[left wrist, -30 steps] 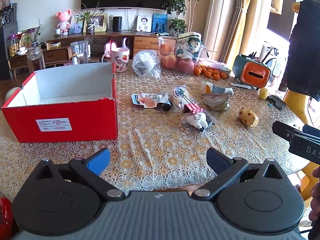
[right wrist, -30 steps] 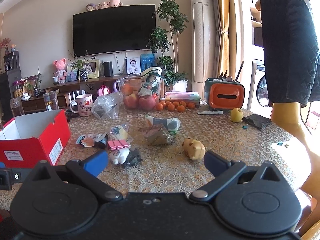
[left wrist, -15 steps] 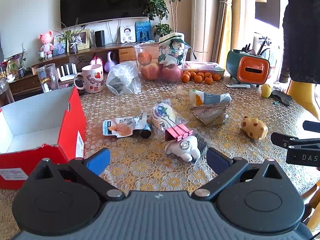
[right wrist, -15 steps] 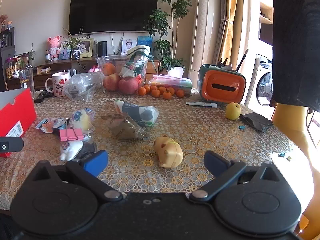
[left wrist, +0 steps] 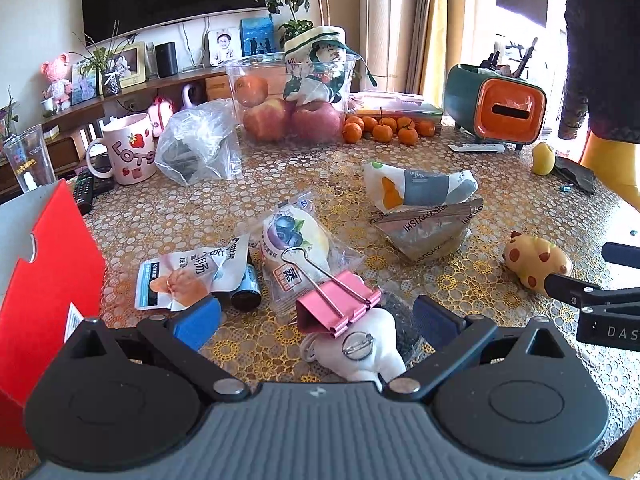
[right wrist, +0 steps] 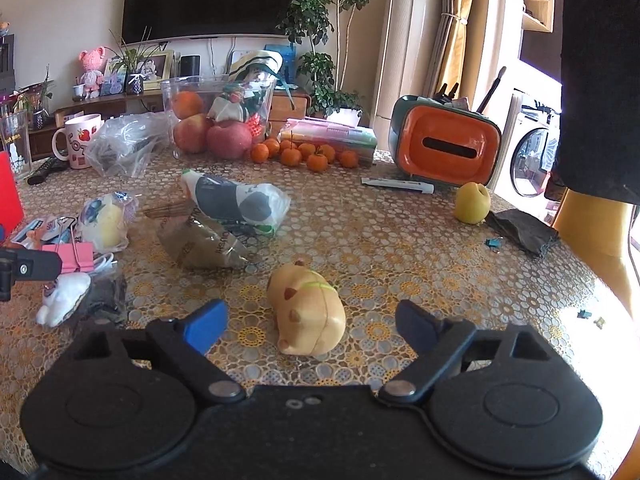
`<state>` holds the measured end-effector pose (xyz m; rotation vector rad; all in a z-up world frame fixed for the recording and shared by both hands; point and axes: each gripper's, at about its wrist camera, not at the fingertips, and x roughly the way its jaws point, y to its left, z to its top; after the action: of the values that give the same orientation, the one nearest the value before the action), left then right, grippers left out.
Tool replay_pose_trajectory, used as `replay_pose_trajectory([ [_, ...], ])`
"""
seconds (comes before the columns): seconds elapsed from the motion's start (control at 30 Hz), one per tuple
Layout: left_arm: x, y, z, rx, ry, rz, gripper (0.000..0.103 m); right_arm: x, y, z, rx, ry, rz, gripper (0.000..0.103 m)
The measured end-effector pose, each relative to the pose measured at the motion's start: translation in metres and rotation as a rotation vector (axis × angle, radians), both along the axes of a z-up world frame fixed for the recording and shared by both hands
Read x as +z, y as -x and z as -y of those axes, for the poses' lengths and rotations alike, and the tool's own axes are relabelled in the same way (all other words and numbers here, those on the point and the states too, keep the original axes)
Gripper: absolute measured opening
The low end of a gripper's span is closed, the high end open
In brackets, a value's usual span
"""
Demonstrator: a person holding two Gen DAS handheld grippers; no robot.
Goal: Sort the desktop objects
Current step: 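Grasp the pink binder clip with the left tool while the right tool grasps the yellow squishy toy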
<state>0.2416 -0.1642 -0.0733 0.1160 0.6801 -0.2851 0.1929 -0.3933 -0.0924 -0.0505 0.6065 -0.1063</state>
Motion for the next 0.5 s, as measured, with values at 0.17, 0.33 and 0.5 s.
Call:
replay_pose_trajectory([
  [0.17,-0.007,-0.019,0.009,-0.026,-0.008,-0.015,0.102,-0.007,-0.009,0.002,0.005,-0.002,-0.013,0.088],
  [0.33,-0.016,-0.033,0.013,-0.007,-0.007,-0.051,0.102,-0.013,-0.016,0.001,0.011,0.002,-0.024,0.088],
  [0.5,-0.024,-0.039,0.009,0.011,0.025,-0.087,0.094,-0.017,-0.021,0.001,0.017,-0.002,-0.037,0.085],
])
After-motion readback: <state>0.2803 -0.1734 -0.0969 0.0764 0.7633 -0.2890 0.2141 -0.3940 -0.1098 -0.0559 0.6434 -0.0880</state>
